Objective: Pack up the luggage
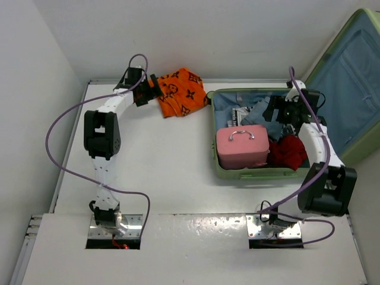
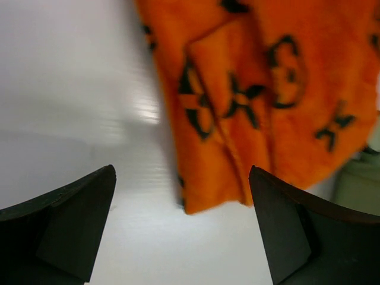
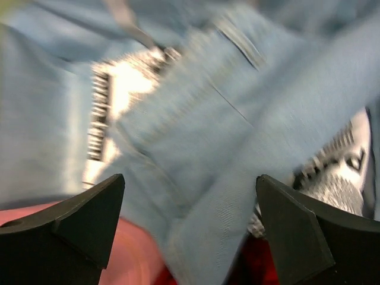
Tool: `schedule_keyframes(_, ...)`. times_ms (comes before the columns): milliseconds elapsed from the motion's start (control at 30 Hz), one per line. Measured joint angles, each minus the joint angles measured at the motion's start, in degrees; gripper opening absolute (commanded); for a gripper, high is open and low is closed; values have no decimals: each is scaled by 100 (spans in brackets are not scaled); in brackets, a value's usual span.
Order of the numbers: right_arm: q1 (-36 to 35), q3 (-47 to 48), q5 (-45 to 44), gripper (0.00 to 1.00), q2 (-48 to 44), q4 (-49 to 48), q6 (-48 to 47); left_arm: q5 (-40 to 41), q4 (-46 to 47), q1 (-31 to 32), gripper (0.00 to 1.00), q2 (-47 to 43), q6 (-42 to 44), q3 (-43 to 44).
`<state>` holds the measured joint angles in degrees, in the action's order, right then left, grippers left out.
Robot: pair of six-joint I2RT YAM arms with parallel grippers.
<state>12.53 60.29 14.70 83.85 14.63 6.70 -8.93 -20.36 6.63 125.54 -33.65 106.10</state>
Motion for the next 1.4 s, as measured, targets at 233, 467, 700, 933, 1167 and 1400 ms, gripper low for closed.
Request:
schedule_keyframes(233,-326,125,774,94,-457,-214,-31,754,-17,212,100,608,83,66)
schedule_keyframes(467,-649,125,1102,94,-579,-212,-111,1261,293,933,100,608,518,431)
schedule_keyframes(700,-706,125,1137,95,-579,-199,-116,2037,317,1355,100,866,935,822)
schedule_keyframes(933,-804,125,1141,95,-579,-160,-111,2839,109,1471,100,1580,1231,1458)
schedule_keyframes(1167,-1163,190,1311,96,-557,-116,26,2940,-192,1462,69,1827,1021,1768)
schedule_keyframes(1400,-1696,297,1534,96,-269,-704,1156,2024,-151,1285,9,1512,319,1147)
